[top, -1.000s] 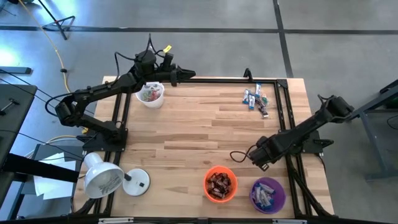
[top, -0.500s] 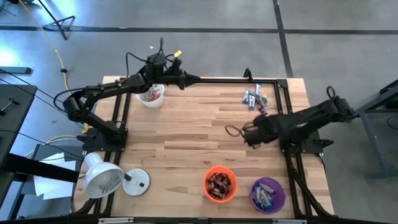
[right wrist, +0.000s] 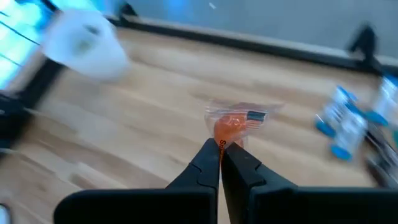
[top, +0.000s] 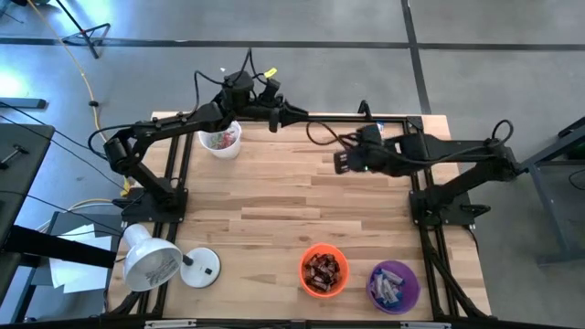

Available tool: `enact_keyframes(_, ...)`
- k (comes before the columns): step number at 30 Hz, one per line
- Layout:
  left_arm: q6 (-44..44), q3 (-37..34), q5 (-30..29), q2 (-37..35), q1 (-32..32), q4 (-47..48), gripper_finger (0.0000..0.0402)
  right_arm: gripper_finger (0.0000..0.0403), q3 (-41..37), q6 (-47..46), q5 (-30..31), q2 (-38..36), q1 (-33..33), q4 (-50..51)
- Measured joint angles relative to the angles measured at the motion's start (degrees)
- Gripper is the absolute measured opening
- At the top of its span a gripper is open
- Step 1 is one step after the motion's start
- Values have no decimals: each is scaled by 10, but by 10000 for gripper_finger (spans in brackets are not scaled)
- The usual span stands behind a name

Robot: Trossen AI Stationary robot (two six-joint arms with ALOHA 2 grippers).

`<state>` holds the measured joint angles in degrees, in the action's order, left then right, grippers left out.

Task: Organize candy in baskets
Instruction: Put the orange gummy into the white bucket

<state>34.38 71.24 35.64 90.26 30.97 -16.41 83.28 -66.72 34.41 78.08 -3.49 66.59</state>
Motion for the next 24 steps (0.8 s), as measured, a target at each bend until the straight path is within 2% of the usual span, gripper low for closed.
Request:
enact_keyframes(6,13,14,-19,0,-12,-2,127,0,7,109,-1,0,23,-117)
enact_keyframes(17,14,14,-115,0,-58,-3,127,0,7,258,-12,0,57,-296)
enact_keyframes(24,-5,14,-116,0,-60,-17,127,0,7,282,-36,0,69,-322)
